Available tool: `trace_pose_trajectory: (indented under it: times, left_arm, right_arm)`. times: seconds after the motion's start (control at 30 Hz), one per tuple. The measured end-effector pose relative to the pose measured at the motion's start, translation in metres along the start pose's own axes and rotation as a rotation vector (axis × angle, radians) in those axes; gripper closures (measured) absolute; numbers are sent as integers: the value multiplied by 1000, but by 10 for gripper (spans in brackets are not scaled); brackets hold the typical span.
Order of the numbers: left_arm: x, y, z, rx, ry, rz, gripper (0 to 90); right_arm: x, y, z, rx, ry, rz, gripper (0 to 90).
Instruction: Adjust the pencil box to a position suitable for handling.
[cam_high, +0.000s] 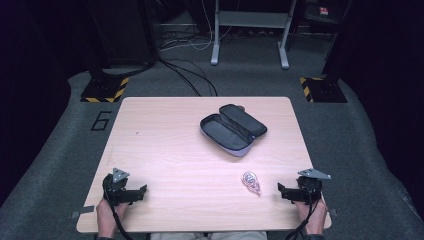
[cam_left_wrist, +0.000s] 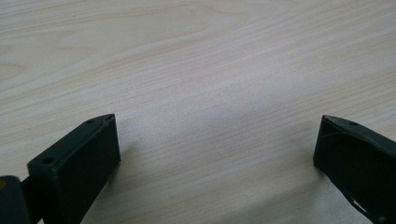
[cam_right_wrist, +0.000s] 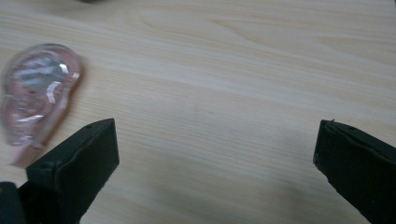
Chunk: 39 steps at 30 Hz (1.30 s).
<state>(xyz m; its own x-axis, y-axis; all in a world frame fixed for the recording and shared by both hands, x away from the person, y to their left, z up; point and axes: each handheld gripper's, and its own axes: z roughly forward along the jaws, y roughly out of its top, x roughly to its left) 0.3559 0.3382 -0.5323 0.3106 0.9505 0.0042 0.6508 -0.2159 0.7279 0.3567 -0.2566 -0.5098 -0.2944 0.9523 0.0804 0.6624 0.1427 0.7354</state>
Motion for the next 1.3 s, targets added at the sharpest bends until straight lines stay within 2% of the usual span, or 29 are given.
trace_pose_trajectory:
  times: [0.1, 0.13, 0.17, 0.2, 0.23, 0.27, 0.33, 0.37, 0.47, 0.53, 0.6, 0.67, 0.77, 0.8, 0.83, 0.87, 0.9, 1.0, 1.13, 1.2, 1.3]
  left_arm:
    - [0, 0, 0, 0, 0, 0, 3]
    - [0, 0, 0, 0, 0, 0, 3]
    - [0, 0, 0, 0, 0, 0, 3]
    - [0, 0, 0, 0, 0, 0, 3]
    - [0, 0, 0, 0, 0, 0, 3]
    - [0, 0, 0, 0, 0, 0, 3]
    - [0, 0, 0, 0, 1, 1, 3]
    - [0, 0, 0, 1, 1, -1, 4]
    - [0, 0, 0, -1, 2, 1, 4]
    - [0, 0, 0, 0, 1, 0, 4]
    - [0, 0, 0, 3, 0, -1, 4]
    - [0, 0, 0, 2, 0, -1, 4]
    - [0, 0, 0, 3, 0, -2, 4]
    - [0, 0, 0, 3, 0, -2, 4]
    - [0, 0, 0, 3, 0, -2, 4]
    - [0, 0, 0, 3, 0, -2, 4]
    - [0, 0, 0, 3, 0, -2, 4]
    - [0, 0, 0, 3, 0, -2, 4]
    - [0, 0, 0, 3, 0, -2, 4]
    - [0, 0, 0, 3, 1, -2, 4]
    - [0, 0, 0, 3, 1, -3, 4]
  right_arm:
    - [11, 5, -3, -15, 38, -9, 0]
    - [20, 7, -4, -22, 57, -12, 0]
    - [20, 7, -4, -22, 57, -12, 0]
    - [29, 9, -3, -24, 83, -15, 0]
    - [29, 9, -3, -24, 83, -15, 0]
    - [39, 10, -1, -26, 104, -30, 0]
    - [44, 11, 1, -23, 113, -43, 0]
    - [53, 13, 4, -18, 131, -60, 0]
    - [62, 15, 8, -7, 144, -63, 0]
    - [71, 18, 16, -5, 173, -92, 0]
    - [75, 19, 19, 3, 174, -93, 0]
    - [84, 21, 26, 16, 172, -123, 0]
    - [89, 22, 30, 35, 171, -128, 12]
    - [91, 23, 33, 36, 169, -139, 36]
    - [94, 23, 36, 38, 161, -144, 95]
    - [94, 23, 36, 38, 161, -144, 95]
    - [96, 23, 37, 36, 158, -153, 140]
    - [98, 24, 39, 51, 148, -161, 150]
    - [101, 23, 41, 48, 137, -187, 238]
    - [104, 23, 42, 47, 123, -175, 266]
    - [104, 24, 43, 44, 113, -194, 289]
